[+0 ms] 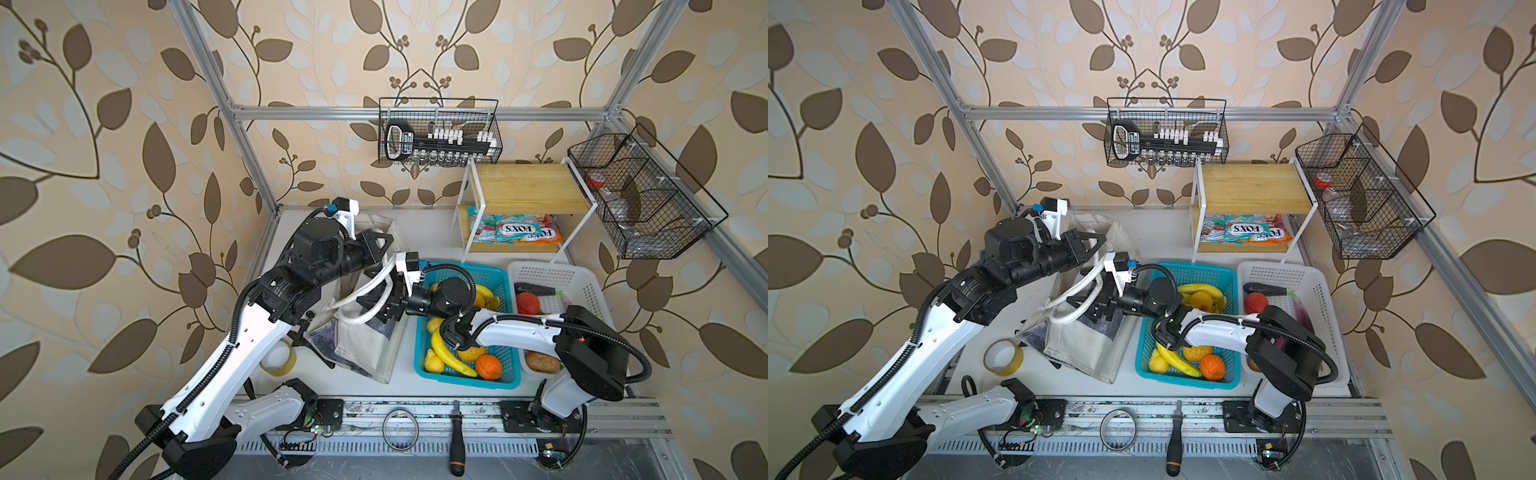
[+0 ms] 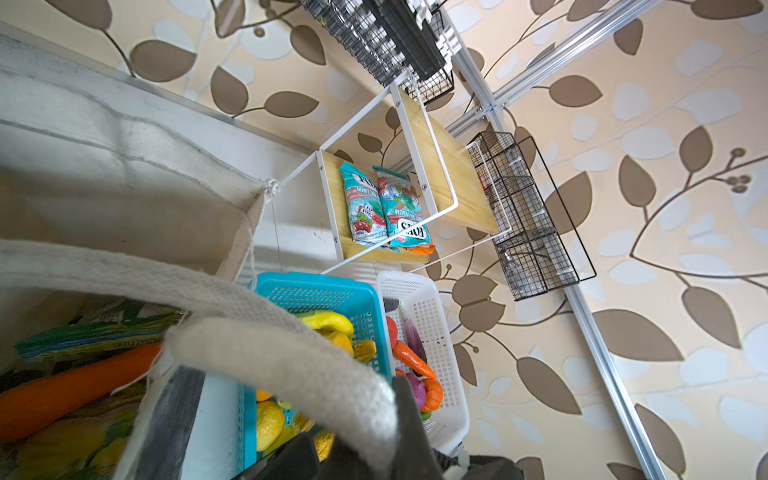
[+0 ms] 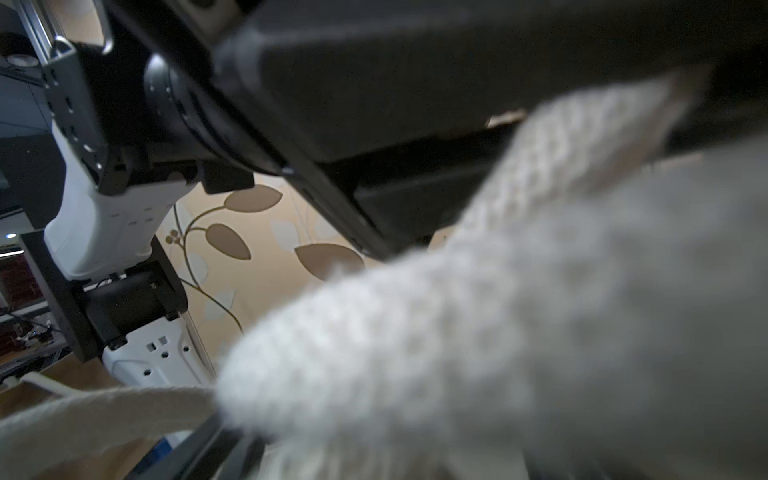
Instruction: Place the food into the grocery bag and tie it
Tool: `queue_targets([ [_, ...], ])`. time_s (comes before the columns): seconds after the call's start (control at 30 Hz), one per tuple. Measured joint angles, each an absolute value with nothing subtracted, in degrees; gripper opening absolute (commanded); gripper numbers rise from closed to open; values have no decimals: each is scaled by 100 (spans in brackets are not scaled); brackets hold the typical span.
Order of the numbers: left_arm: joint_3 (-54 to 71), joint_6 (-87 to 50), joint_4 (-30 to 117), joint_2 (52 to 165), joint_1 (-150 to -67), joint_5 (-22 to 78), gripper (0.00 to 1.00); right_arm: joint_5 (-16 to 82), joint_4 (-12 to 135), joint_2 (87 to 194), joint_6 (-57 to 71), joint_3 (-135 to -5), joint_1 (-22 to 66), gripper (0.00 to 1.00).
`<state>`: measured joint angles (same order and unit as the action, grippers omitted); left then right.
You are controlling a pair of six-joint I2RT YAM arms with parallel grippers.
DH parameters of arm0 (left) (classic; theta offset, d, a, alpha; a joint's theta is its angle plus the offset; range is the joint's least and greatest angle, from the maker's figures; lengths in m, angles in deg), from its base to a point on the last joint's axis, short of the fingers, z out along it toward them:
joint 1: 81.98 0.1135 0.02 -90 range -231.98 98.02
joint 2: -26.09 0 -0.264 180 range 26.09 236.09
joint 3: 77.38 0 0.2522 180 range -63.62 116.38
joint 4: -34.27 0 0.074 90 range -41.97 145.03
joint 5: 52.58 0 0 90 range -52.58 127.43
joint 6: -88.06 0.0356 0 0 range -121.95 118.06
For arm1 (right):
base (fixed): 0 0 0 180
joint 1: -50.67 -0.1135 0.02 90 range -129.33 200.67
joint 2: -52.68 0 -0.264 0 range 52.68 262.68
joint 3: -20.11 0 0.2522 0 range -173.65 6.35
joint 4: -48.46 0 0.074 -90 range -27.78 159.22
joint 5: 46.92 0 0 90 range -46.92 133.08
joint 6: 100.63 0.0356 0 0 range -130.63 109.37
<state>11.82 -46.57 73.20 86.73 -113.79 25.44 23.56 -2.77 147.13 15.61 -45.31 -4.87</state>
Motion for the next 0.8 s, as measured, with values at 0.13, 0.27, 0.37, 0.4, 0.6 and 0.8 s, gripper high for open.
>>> queue_targets([
  [0.13, 1095, -4755, 7226, 8610, -11379, 2594, 0, 2613, -788, 14888, 1720, -4582, -588, 47],
  [0.27, 1060, -4761, 7208, 8570, -11379, 2622, 0, 2675, -856, 14941, 1869, -4656, -619, 36],
  [0.37, 998, -4761, 7212, 8494, -11379, 2670, 0, 2703, -909, 14943, 1961, -4660, -606, 52],
  [0.4, 979, -4761, 7202, 8463, -11379, 2694, 0, 2703, -961, 14954, 2026, -4658, -588, 60],
  [0.6, 944, -4755, 7234, 8356, -11379, 2749, 0, 2677, -1086, 15030, 2396, -4671, -494, 72],
  [0.8, 944, -4753, 7258, 8356, -11379, 2747, 0, 2825, -939, 15043, 2476, -4949, -608, 56],
])
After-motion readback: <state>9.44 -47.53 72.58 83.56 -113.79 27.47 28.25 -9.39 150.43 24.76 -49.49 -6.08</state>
